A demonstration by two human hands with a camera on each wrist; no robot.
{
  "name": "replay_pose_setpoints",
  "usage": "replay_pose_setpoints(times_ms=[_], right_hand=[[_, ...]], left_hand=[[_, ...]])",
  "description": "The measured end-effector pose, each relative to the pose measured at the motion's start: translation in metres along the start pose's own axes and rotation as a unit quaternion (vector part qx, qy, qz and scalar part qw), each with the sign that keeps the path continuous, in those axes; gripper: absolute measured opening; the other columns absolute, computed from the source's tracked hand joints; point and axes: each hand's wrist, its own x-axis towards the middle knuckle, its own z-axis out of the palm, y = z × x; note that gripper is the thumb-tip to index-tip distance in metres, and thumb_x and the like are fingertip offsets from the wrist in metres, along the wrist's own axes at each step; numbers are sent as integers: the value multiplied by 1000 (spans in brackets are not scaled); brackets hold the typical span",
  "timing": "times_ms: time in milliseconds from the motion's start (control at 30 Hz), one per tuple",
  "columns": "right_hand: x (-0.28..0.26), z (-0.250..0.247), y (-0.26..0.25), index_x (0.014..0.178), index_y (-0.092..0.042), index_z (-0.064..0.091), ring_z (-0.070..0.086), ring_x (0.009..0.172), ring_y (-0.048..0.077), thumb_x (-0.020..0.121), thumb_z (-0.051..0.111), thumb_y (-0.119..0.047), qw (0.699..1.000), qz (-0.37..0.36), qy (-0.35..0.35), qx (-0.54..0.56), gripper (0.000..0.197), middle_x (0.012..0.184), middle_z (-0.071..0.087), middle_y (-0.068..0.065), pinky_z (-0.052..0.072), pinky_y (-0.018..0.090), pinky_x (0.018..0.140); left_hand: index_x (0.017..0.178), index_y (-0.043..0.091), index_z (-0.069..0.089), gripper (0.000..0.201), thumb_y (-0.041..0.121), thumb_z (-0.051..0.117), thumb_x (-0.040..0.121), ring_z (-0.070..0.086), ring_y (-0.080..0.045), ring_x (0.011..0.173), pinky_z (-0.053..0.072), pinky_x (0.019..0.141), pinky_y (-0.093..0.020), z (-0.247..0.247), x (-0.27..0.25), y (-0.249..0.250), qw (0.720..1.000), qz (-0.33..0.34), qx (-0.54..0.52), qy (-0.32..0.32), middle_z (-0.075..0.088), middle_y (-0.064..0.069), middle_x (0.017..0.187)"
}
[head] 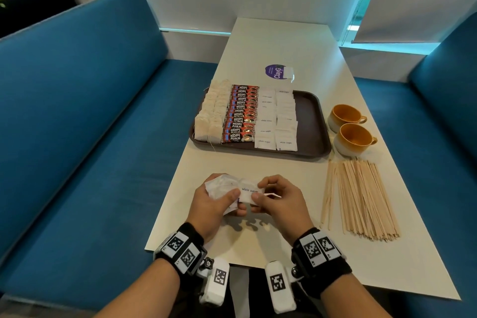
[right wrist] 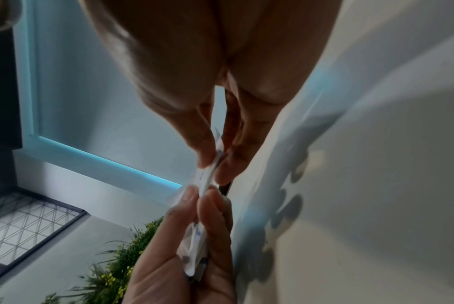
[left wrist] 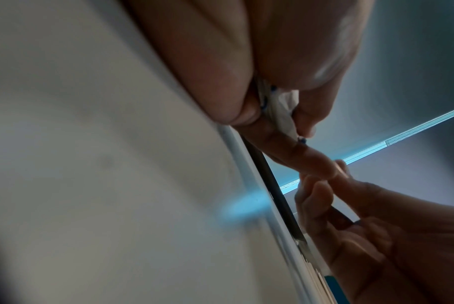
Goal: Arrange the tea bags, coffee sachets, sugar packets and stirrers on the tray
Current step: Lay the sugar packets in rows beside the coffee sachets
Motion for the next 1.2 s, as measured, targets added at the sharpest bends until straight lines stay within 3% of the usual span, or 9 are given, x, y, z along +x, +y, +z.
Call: replay_pose_setpoints(times_ms=[133, 233, 300, 433, 600, 700, 833, 1033, 1200], right_hand=[[14, -5, -3, 93, -6, 76, 72, 70, 26, 81, 78, 8, 999, -11, 10, -51, 18, 79, 71, 8, 64, 43, 74], [39, -23, -25, 96, -10, 77, 70, 74, 23, 84, 77, 5, 993, -52, 48, -94, 19, 77, 72, 5, 64, 37, 74], [63, -43, -45, 100, -12, 77, 71, 82, 19, 85, 77, 1, 987, -76, 74, -120, 19, 87, 74, 6, 63, 32, 76], [111, -79, -75, 99, -24, 78, 75, 92, 18, 81, 83, -9, 980, -73, 105, -153, 24, 98, 77, 2, 62, 38, 86], [142, -90, -77, 104, -21, 75, 75, 91, 24, 79, 84, -7, 975, -39, 80, -202, 30, 99, 72, 8, 64, 35, 79], [152, -89, -70, 103, -23, 75, 72, 90, 22, 80, 84, -12, 958, -21, 34, -285, 27, 102, 71, 9, 62, 25, 74], [163, -88, -64, 99, -30, 75, 67, 91, 20, 82, 84, -19, 918, -14, 5, -395, 22, 98, 70, 4, 57, 30, 83], [169, -87, -62, 97, -30, 72, 62, 86, 12, 82, 84, -17, 874, -19, 7, -485, 23, 95, 65, -1, 45, 19, 69], [172, -83, -62, 91, -32, 75, 51, 84, 6, 82, 84, -28, 847, -61, 33, -527, 13, 100, 51, -5, 42, 26, 81]], left_hand=[[118, 9, 59, 31, 8, 73, 91, 69, -40, 73, 60, 55, -40, 3, -1, 4, 999, -5, -42, -14, 69, -30, 96], [123, 5, 55, 39, 12, 70, 87, 70, -41, 74, 57, 49, -36, 2, -2, 5, 997, 1, -65, -32, 67, -29, 94], [126, 5, 55, 47, 5, 60, 80, 70, -46, 79, 58, 53, -39, 0, -1, 4, 996, 3, -72, -43, 66, -30, 96], [124, 8, 57, 57, -3, 50, 69, 69, -54, 94, 62, 68, -47, -1, 0, 3, 997, 1, -64, -49, 66, -34, 107], [125, 7, 56, 56, -5, 47, 70, 69, -54, 97, 62, 70, -47, 1, 0, 4, 998, 1, -51, -48, 66, -35, 110], [126, 5, 55, 57, -5, 46, 70, 69, -54, 97, 62, 71, -49, 1, 0, 4, 998, -2, -52, -46, 66, -35, 110], [125, 6, 56, 56, -5, 46, 70, 69, -54, 97, 62, 72, -50, 1, -1, 5, 998, -5, -50, -43, 67, -34, 109], [124, 7, 57, 56, -6, 46, 71, 69, -54, 98, 62, 74, -51, 2, 1, 4, 998, -11, -44, -40, 67, -34, 109], [121, 9, 59, 54, -6, 45, 71, 69, -55, 98, 61, 78, -56, 2, 1, 3, 998, -8, -42, -38, 67, -33, 109]])
